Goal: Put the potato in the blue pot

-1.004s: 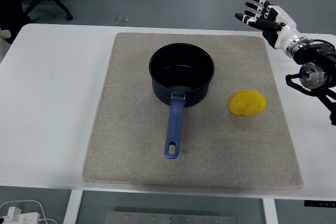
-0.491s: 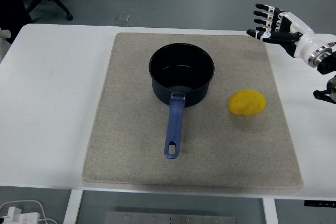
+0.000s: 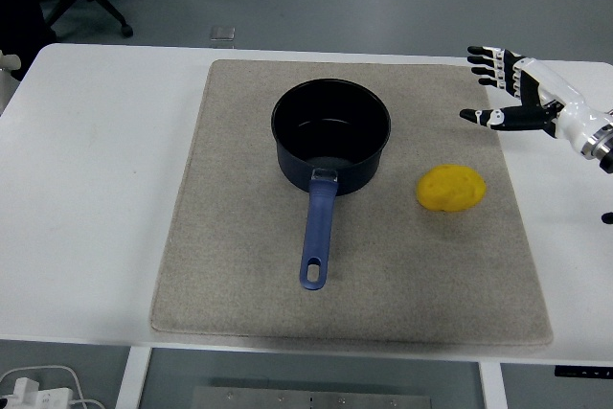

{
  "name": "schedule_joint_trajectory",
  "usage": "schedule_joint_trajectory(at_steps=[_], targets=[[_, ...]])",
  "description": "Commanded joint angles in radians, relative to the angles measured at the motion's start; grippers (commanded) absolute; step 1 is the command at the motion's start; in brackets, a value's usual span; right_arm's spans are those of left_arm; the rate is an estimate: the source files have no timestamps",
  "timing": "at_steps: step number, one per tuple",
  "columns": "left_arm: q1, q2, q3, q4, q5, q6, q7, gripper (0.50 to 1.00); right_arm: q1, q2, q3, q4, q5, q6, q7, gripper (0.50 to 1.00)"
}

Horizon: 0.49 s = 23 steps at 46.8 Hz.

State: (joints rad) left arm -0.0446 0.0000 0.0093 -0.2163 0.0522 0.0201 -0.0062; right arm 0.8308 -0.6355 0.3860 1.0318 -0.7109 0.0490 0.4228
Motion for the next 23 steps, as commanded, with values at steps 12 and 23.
schedule_joint_trajectory(at_steps=[12, 23], targets=[[-0.001, 0.0, 0.001, 0.0, 0.0, 0.0, 0.0, 0.996, -0.044, -0.138, -0.045, 0.186, -0.13, 0.002, -0.004, 0.926], [-0.001, 0.0, 0.001, 0.0, 0.0, 0.0, 0.0, 0.996, -0.047, -0.208, -0.096, 0.284, -0.142, -0.001, -0.004, 0.926]])
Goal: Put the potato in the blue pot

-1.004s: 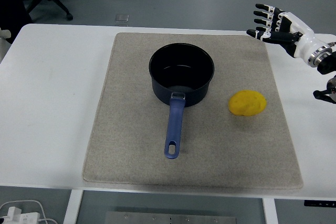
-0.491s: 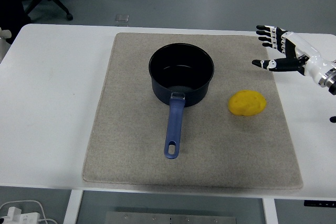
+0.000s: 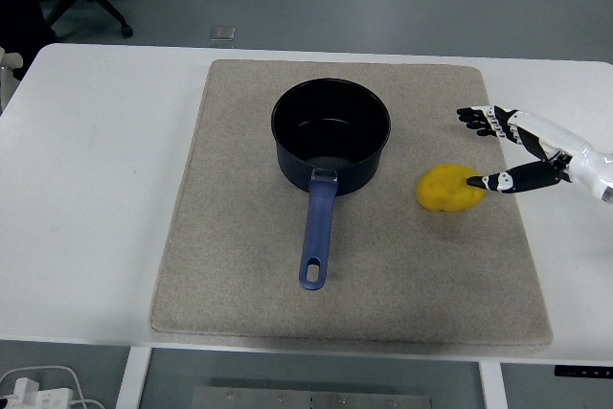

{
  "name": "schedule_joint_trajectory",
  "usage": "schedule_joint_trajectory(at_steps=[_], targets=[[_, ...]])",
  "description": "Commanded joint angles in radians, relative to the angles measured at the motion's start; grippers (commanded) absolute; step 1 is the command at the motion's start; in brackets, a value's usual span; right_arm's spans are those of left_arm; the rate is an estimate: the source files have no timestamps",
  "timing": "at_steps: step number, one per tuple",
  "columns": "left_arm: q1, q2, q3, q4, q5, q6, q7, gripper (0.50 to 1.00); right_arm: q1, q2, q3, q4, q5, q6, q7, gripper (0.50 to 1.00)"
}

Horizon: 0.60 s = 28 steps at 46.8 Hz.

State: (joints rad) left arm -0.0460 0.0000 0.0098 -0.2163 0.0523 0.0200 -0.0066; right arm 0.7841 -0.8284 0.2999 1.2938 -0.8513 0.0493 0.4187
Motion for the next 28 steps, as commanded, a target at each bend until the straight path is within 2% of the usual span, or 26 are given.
schedule_joint_trajectory(at_steps=[1, 8, 20, 28], targets=[[0.0, 0.0, 0.001, 0.0, 0.0, 0.0, 0.0, 0.996, 0.0, -0.021, -0.011, 0.03, -0.005, -0.002, 0.0, 0.926], [0.0, 0.0, 0.001, 0.0, 0.0, 0.0, -0.001, 0.996, -0.002, -0.028, -0.013, 0.071, -0.026, -0.002, 0.002, 0.926], [0.0, 0.0, -0.001, 0.002, 0.0, 0.0, 0.0, 0.996, -0.014, -0.009, -0.028, 0.082, -0.09, -0.008, 0.002, 0.926], [0.0, 0.0, -0.001, 0.002, 0.0, 0.0, 0.0, 0.996, -0.026, 0.017, -0.033, 0.068, -0.239, -0.083, 0.0, 0.926]])
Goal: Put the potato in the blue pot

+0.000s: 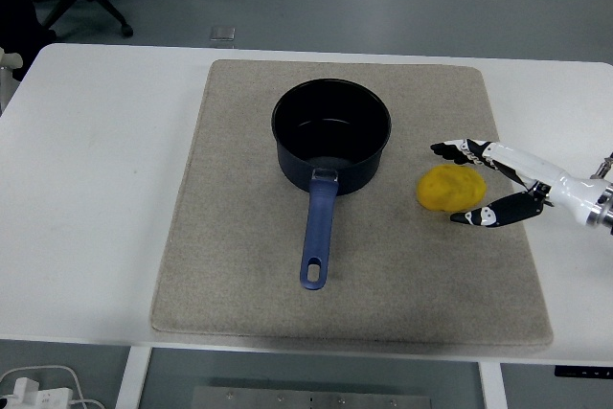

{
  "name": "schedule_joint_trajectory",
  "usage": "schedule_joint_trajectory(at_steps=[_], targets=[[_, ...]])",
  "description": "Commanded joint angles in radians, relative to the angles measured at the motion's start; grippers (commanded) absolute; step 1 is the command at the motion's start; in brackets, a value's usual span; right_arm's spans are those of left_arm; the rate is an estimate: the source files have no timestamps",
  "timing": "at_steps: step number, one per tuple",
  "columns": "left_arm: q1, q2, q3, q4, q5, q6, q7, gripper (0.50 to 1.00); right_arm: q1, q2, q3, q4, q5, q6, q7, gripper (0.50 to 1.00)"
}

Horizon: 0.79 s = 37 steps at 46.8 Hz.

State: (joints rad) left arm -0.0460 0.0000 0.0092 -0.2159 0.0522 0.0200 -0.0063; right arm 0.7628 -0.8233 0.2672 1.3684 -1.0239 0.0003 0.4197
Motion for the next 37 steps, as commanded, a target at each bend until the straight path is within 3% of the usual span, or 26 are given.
schedule_joint_trajectory(at_steps=[1, 24, 37], targets=[[0.0, 0.0, 0.0, 0.001, 0.0, 0.0, 0.0, 0.996, -0.008, 0.013, 0.0, -0.008, -0.077, -0.04, -0.001, 0.926], [0.0, 0.0, -0.002, 0.0, 0.0, 0.0, 0.0, 0.996, -0.01, 0.035, 0.001, -0.031, -0.096, -0.094, -0.006, 0.924], [0.0, 0.0, -0.002, 0.0, 0.0, 0.0, 0.0, 0.996, -0.016, 0.116, 0.0, -0.104, -0.097, -0.115, -0.006, 0.924]])
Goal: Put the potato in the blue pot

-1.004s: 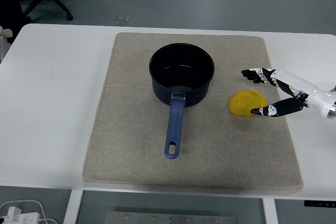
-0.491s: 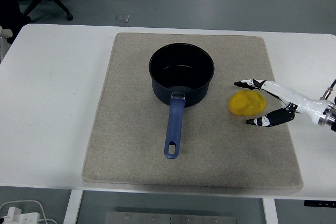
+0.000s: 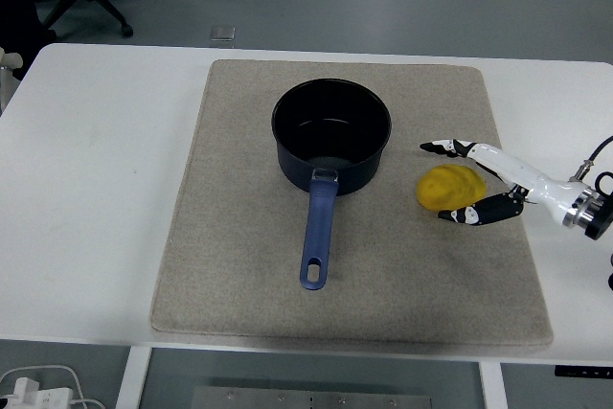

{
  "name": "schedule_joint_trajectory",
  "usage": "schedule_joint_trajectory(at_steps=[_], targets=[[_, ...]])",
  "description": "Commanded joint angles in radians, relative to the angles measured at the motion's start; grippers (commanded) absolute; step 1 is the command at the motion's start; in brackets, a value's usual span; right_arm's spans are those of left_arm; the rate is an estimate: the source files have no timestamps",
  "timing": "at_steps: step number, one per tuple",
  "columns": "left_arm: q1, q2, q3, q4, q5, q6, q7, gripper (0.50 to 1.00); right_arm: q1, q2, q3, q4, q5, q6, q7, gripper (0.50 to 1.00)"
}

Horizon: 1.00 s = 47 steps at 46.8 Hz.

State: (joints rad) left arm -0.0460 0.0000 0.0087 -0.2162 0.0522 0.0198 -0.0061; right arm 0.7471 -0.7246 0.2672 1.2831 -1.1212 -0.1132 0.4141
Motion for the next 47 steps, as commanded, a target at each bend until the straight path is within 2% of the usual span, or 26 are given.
schedule_joint_trajectory(at_steps=[1, 13, 47], targets=[[0.0, 0.0, -0.001, 0.0, 0.0, 0.0, 0.0, 0.996, 0.0, 0.022, 0.0, -0.025, 0.0, -0.003, 0.0, 0.924], [0.0, 0.0, -0.001, 0.001, 0.0, 0.0, 0.0, 0.996, 0.001, 0.05, 0.0, -0.076, 0.0, -0.031, 0.0, 0.921], [0.0, 0.0, -0.001, 0.0, -0.002, 0.0, 0.0, 0.996, -0.003, 0.047, -0.002, -0.076, 0.005, -0.052, 0.014, 0.919]])
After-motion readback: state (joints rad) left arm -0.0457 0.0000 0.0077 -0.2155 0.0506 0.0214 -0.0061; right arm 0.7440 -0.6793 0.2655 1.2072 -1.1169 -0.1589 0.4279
